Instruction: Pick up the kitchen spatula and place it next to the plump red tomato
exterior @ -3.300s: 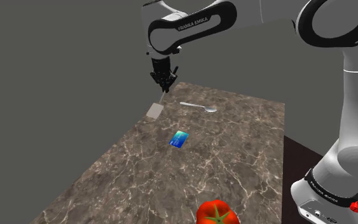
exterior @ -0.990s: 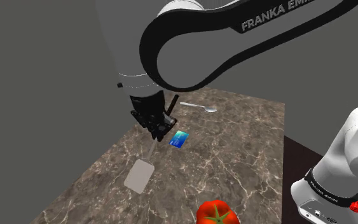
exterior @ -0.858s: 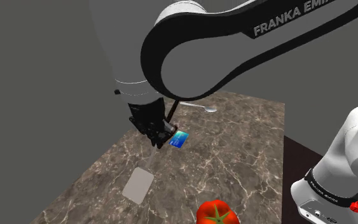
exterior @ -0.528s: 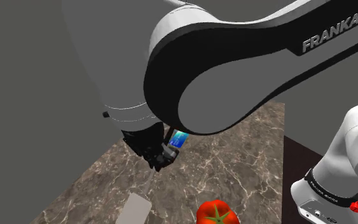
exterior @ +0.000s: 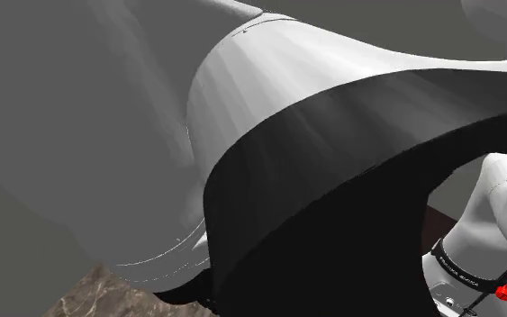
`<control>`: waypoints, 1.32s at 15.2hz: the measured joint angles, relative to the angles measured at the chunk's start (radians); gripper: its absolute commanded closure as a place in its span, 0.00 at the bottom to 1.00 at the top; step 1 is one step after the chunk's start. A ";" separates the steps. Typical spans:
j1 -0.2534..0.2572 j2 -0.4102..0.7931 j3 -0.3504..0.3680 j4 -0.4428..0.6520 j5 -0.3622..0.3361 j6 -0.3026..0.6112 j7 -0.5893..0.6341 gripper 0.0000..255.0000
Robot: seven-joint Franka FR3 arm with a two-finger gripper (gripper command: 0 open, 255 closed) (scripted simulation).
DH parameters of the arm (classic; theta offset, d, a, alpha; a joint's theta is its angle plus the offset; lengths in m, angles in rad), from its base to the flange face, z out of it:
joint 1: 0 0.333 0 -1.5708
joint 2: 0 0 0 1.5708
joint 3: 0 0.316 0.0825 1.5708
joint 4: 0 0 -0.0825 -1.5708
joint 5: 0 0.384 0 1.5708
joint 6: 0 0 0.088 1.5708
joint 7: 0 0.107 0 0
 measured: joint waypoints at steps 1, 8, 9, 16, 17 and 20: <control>0.021 0.024 0.010 0.016 -0.017 -0.002 0.034 1.00; 0.180 0.168 0.052 0.157 -0.118 -0.062 0.242 1.00; 0.198 0.185 0.053 0.165 -0.130 -0.061 0.262 1.00; 0.210 0.215 0.043 0.108 -0.158 0.014 0.291 1.00; 0.212 0.220 0.042 0.097 -0.162 0.028 0.295 1.00; 0.214 0.231 0.037 0.072 -0.173 0.060 0.304 1.00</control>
